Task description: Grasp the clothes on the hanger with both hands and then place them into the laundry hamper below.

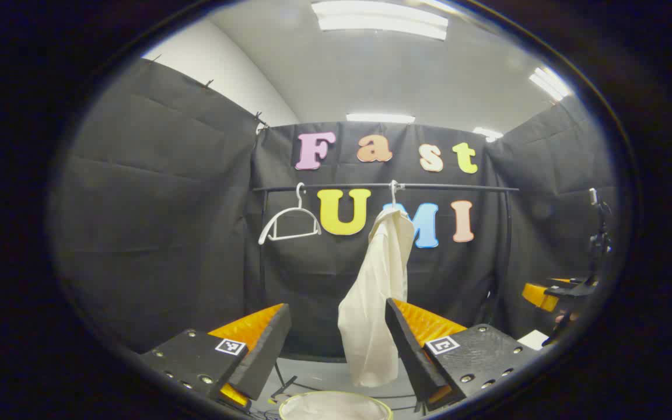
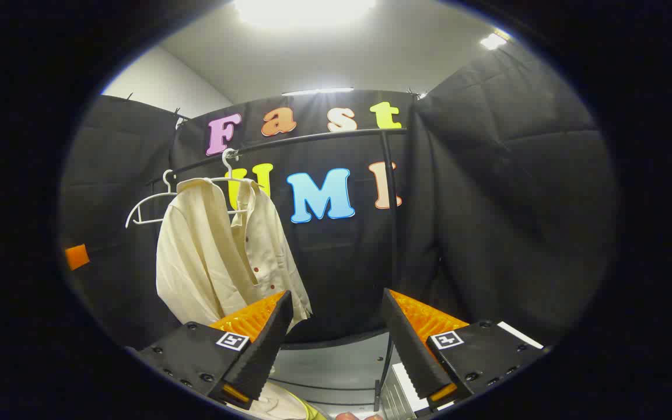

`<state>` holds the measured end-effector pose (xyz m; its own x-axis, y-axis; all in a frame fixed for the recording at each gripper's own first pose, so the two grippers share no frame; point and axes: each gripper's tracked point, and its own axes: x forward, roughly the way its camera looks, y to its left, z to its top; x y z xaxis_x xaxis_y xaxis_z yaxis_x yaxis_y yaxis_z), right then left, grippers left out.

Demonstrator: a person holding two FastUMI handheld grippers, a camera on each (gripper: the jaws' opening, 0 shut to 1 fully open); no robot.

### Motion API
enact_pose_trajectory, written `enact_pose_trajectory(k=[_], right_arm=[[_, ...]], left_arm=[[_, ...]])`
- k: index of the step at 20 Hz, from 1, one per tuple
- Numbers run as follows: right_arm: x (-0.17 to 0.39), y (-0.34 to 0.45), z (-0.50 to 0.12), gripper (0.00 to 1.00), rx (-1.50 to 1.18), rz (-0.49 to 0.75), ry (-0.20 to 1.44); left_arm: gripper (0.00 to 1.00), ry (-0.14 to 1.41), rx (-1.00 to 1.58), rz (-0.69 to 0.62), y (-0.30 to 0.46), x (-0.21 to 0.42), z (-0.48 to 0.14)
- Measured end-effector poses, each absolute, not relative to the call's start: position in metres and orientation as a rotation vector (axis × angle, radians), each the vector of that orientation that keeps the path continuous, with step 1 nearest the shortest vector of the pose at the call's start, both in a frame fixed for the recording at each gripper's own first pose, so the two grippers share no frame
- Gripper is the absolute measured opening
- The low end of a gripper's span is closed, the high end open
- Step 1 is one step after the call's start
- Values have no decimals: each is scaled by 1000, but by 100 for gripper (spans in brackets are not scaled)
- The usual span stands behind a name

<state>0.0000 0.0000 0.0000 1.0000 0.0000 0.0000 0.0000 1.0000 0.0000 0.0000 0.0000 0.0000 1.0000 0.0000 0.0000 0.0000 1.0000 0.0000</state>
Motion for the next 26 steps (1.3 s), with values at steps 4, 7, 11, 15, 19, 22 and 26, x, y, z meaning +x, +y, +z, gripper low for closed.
enact_pose_trajectory(k=[4,7,11,15,19,22,26], right_arm=[[-25,0,10,92,-45,-13,-21],[-41,-3,17,97,-47,-35,-37],[-56,1,17,92,-41,-53,-35],[-69,9,19,92,-47,-44,-41],[-80,14,22,92,-41,-40,-47],[-85,20,20,92,-42,-28,-39],[-86,19,25,92,-34,-28,-44]], left_arm=[[96,-6,-19,-36,1,-11,5],[95,-24,9,-47,6,-19,11],[95,-33,39,-52,7,-30,8],[95,-31,41,-78,3,-46,3],[95,-32,45,-70,13,-61,4],[95,-37,49,-77,13,-71,6],[95,-47,57,-109,-6,-73,10]])
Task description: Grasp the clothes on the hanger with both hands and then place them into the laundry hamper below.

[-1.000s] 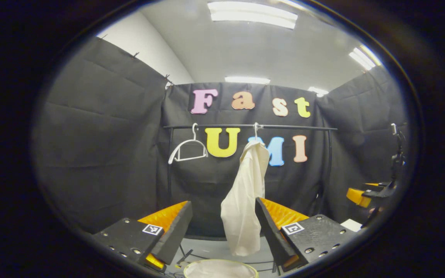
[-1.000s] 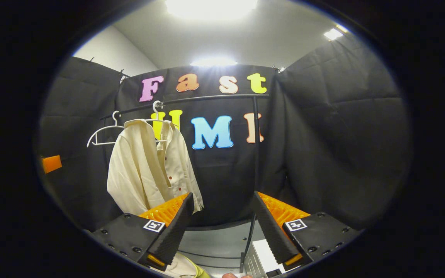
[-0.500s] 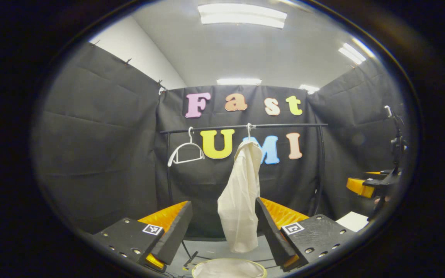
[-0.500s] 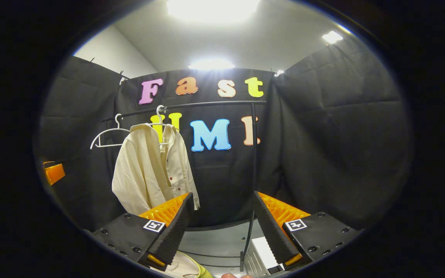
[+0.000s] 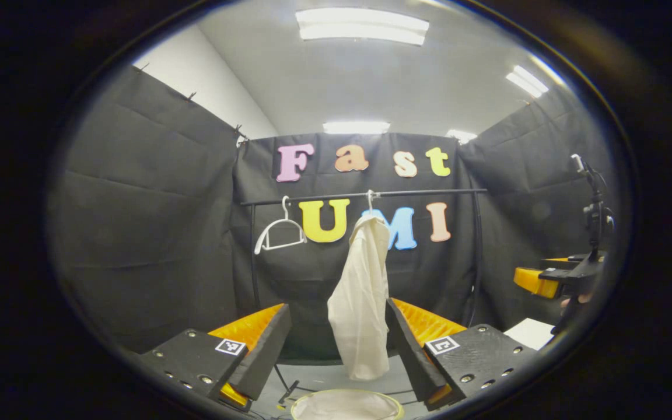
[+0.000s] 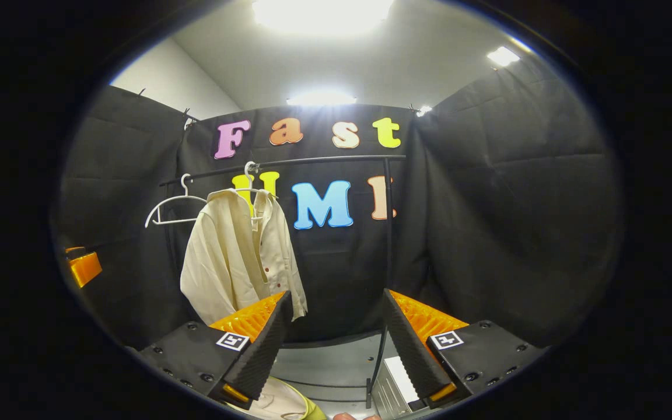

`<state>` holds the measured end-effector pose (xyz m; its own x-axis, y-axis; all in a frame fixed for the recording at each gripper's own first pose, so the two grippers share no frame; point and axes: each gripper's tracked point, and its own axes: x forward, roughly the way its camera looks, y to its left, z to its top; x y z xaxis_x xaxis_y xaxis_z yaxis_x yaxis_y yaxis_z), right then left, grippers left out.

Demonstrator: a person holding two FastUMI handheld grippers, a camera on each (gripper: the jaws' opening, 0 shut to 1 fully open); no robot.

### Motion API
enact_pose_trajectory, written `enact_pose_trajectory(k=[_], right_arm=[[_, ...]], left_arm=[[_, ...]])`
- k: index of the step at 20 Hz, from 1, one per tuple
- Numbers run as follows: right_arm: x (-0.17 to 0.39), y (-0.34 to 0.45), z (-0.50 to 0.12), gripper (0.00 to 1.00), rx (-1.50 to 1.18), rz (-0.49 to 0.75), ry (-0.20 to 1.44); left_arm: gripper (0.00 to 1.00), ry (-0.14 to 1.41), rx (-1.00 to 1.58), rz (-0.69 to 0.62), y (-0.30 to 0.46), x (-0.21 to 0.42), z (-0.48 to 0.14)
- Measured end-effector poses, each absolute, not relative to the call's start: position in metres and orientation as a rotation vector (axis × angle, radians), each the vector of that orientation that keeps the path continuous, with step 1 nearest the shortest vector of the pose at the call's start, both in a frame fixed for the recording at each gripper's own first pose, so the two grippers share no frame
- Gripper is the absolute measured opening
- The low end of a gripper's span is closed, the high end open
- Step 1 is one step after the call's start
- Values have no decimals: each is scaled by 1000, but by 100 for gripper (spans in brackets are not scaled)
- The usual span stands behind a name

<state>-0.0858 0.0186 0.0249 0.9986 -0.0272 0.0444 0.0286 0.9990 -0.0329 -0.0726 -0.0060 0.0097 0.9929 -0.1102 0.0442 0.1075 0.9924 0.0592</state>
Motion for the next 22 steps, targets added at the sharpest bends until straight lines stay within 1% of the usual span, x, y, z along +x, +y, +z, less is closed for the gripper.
enact_pose_trajectory(k=[5,9,10,11,12,13,16,17,18,22], right_arm=[[-61,11,27,92,5,-50,-47],[-22,3,36,92,27,-45,-59],[-9,3,39,96,45,-40,-63],[4,1,44,96,64,-37,-64],[18,-1,50,92,82,-32,-68],[32,-1,57,96,100,-24,-75],[73,1,72,96,139,14,-94],[85,1,77,92,145,28,-103],[97,3,81,96,151,46,-108],[148,24,89,96,160,128,-107]], left_arm=[[95,-29,65,-133,-32,-51,6],[95,-10,9,-156,-62,-21,11],[95,-10,-2,-163,-70,-12,15],[95,-11,-4,-168,-78,-1,19],[95,-17,1,-174,-87,10,26],[95,-26,5,-176,-97,21,33],[95,-33,19,-174,-126,58,45],[95,-33,20,-172,-134,70,47],[95,-35,22,-168,-142,82,50],[95,-40,35,-135,-162,134,63]])
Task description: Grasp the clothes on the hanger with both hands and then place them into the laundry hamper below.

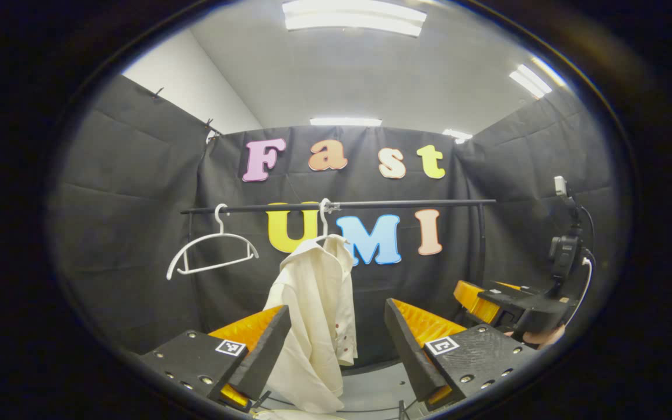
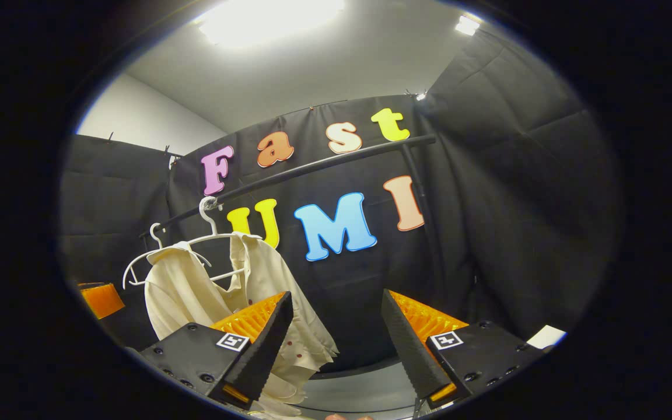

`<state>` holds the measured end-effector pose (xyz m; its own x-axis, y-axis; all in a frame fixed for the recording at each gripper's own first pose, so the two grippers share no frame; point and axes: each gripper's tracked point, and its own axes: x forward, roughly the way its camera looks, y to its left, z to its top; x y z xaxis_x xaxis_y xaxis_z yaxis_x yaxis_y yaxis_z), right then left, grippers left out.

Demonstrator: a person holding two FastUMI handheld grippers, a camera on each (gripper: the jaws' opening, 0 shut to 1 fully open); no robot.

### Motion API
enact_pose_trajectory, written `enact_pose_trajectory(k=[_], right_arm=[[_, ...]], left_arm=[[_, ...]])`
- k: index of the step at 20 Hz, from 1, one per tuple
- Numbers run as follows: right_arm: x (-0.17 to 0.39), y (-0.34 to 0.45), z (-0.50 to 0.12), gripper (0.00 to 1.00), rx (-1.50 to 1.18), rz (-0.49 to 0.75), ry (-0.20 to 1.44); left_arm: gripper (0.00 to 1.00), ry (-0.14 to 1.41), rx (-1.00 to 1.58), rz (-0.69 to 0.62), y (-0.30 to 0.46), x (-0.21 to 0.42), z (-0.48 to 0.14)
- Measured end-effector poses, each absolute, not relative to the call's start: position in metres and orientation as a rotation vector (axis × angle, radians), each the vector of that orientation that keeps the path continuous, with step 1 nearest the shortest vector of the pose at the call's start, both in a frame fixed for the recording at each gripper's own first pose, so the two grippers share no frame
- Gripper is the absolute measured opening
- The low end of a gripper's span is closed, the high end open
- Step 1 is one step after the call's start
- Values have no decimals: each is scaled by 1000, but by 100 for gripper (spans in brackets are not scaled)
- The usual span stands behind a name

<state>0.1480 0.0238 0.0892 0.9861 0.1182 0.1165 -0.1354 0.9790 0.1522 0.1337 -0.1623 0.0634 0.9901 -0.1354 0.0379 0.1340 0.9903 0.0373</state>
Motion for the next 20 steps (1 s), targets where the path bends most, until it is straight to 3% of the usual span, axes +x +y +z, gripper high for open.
enact_pose_trajectory(k=[12,20], right_arm=[[288,121,85,96,172,478,-16],[347,172,64,96,178,612,65]], left_arm=[[95,-31,-15,16,-186,262,68],[95,62,-4,187,-159,333,39]])
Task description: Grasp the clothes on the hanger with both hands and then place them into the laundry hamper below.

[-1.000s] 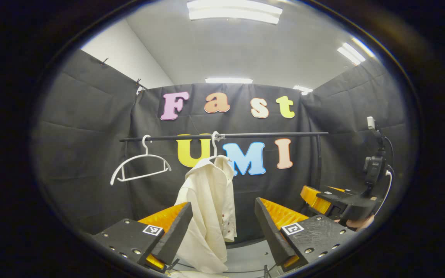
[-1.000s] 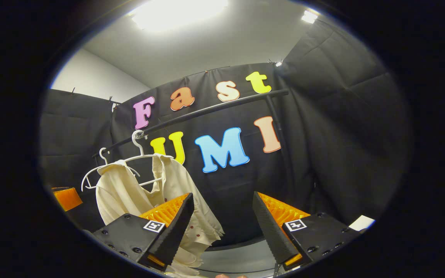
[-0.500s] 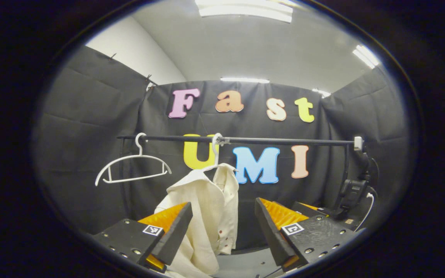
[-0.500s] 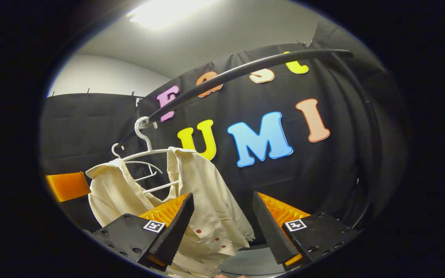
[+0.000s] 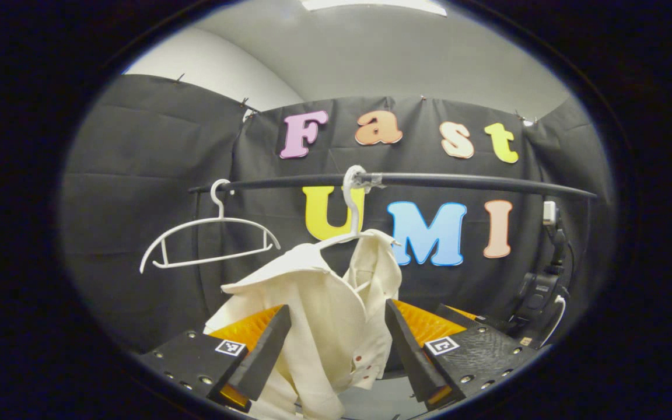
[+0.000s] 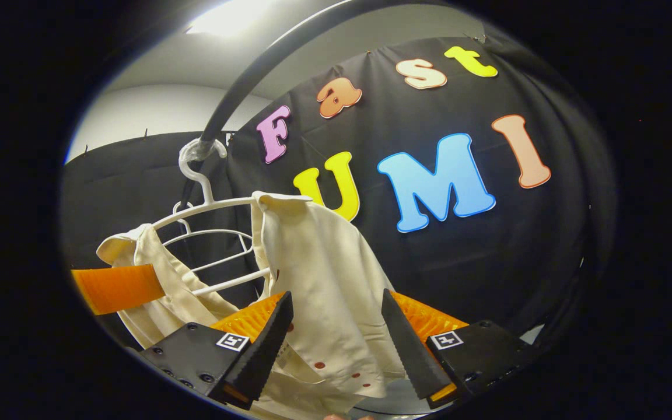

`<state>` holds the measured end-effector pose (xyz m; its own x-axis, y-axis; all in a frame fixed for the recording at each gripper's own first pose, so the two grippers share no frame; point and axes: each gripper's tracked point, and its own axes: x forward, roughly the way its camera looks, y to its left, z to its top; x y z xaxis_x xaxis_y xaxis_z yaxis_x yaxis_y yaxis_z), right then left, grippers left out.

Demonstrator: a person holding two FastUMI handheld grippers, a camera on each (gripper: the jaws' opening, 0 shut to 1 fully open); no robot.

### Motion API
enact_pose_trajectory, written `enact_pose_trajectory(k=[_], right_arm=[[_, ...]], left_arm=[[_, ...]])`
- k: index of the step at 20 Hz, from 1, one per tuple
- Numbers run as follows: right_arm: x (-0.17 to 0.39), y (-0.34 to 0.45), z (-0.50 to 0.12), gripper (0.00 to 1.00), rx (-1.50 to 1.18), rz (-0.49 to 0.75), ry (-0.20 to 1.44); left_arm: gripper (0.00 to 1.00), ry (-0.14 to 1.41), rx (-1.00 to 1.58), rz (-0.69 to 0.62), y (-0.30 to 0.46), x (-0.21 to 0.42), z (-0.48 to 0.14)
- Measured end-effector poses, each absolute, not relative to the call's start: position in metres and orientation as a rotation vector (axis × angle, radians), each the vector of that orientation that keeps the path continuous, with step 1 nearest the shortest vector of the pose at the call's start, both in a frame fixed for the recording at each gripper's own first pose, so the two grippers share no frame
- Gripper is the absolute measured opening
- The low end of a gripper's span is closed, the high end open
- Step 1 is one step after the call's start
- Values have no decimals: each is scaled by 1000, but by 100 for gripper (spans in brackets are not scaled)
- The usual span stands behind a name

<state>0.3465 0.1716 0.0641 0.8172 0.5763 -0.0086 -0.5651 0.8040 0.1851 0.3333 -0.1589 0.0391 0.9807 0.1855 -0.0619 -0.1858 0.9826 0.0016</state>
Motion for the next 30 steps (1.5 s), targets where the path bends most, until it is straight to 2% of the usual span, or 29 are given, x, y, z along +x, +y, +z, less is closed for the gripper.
enact_pose_trajectory(k=[5,7,8,10,11,12,14,15,16,17,18,19,20,22,24,26,27,30], right_arm=[[342,202,64,97,167,714,52],[349,208,61,96,118,699,39],[349,215,58,96,104,700,40],[351,228,57,97,109,703,42],[356,231,57,97,109,689,42],[362,230,55,96,105,662,45],[371,231,56,96,106,629,49],[373,234,55,95,107,622,52],[373,236,55,92,104,614,54],[375,238,55,91,101,610,57],[377,238,55,78,99,601,63],[380,235,54,69,100,590,69],[382,236,55,51,108,589,72],[387,230,53,24,121,552,77],[393,222,58,4,143,517,63],[388,219,60,2,170,534,76],[388,219,56,0,163,532,80],[391,200,69,2,157,481,21]], left_arm=[[95,86,27,284,-128,351,30],[95,97,39,310,-117,358,26],[82,101,47,323,-114,360,24],[78,103,64,339,-105,365,23],[83,102,67,338,-103,367,24],[70,104,78,365,-98,365,25],[62,109,73,364,-95,370,24],[53,111,73,356,-93,372,22],[61,113,83,355,-91,374,23],[50,116,85,357,-86,373,21],[39,118,82,343,-87,375,19],[39,124,80,333,-88,376,18],[38,130,84,318,-89,378,15],[22,128,107,327,-83,378,13],[7,140,78,281,-88,380,8],[10,118,44,262,-83,379,13],[1,111,3,243,-86,375,14],[1,111,-35,220,-77,366,19]])
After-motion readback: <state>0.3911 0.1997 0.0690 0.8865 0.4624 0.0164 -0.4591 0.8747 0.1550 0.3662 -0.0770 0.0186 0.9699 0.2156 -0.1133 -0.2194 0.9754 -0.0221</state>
